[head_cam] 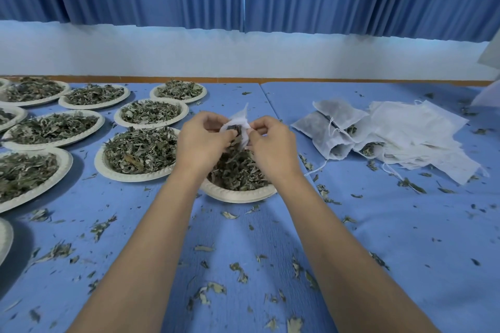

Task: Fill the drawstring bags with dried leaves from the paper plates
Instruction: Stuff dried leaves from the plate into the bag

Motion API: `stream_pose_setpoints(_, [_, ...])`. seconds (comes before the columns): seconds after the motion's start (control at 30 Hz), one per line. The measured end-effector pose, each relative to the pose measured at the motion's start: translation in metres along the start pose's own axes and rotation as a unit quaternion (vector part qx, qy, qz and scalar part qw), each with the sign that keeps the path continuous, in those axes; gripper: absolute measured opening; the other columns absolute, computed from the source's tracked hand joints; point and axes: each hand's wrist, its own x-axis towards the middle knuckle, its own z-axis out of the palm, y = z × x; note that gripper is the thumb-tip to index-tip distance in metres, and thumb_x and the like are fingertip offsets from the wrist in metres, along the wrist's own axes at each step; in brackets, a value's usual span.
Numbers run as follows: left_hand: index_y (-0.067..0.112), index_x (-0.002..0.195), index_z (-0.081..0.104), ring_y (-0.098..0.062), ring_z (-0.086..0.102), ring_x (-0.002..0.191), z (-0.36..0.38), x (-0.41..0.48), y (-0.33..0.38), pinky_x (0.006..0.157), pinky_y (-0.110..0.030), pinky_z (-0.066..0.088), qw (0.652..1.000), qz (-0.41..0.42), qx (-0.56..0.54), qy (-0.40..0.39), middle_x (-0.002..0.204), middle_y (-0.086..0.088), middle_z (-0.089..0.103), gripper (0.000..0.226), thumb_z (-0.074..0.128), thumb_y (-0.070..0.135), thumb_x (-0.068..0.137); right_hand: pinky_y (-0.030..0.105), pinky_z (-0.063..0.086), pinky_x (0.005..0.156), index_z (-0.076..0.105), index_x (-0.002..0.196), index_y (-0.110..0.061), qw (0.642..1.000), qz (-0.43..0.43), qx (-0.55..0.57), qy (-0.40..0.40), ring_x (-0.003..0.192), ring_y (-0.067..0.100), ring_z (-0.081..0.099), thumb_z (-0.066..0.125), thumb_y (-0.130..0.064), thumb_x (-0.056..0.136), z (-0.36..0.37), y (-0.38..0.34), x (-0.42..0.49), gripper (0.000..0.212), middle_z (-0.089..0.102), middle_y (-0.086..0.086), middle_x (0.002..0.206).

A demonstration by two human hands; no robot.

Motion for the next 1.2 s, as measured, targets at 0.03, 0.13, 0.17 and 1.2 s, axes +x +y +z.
stream_pose_setpoints(0.03, [0.022,0.085,0.063,-0.018,0.065,0.086,-0.004,0.0,0.0,0.073,-0.03,0.055,0.999,-0.023,-0.034,-0.021,0.096,0.0,0.066,0.019,0.067,0.003,0.082,0.043,0.054,0.081,0.063,0.101,-0.007,1.0,0.009,0.013,0.004,0.085,0.025,0.065,0.055,-0.013,0.095,0.0,0.0,0.0,0.012,0.061,0.001,0.084])
stream_pose_setpoints(0.13, [0.03,0.101,0.064,-0.015,0.063,0.099,-0.013,0.001,-0.005,0.084,-0.036,0.054,0.999,-0.026,0.005,-0.04,0.114,0.002,0.063,0.027,0.067,0.009,0.085,0.048,0.053,0.082,0.057,0.098,-0.009,0.997,0.043,0.06,-0.003,0.086,0.029,0.065,0.052,-0.016,0.097,0.0,0.002,0.002,0.009,0.062,0.007,0.09])
stream_pose_setpoints(0.17, [0.031,0.105,0.064,-0.016,0.062,0.102,-0.015,0.0,-0.006,0.089,-0.041,0.053,0.999,-0.013,0.027,-0.037,0.113,0.003,0.063,0.028,0.07,0.014,0.084,0.049,0.053,0.083,0.056,0.096,-0.011,0.996,0.054,0.071,-0.009,0.087,0.029,0.065,0.051,-0.016,0.097,0.0,0.001,0.002,0.007,0.063,0.008,0.093])
stream_pose_setpoints(1.2, [0.02,0.102,0.058,0.009,0.057,0.059,-0.015,-0.003,-0.009,0.058,-0.009,0.047,0.994,0.069,0.012,-0.088,0.096,0.012,0.06,0.034,0.079,0.013,0.076,0.025,0.058,0.067,0.056,0.083,-0.015,0.968,0.105,0.228,-0.03,0.079,0.019,0.068,0.054,-0.009,0.095,-0.002,0.002,0.006,0.013,0.066,0.017,0.099])
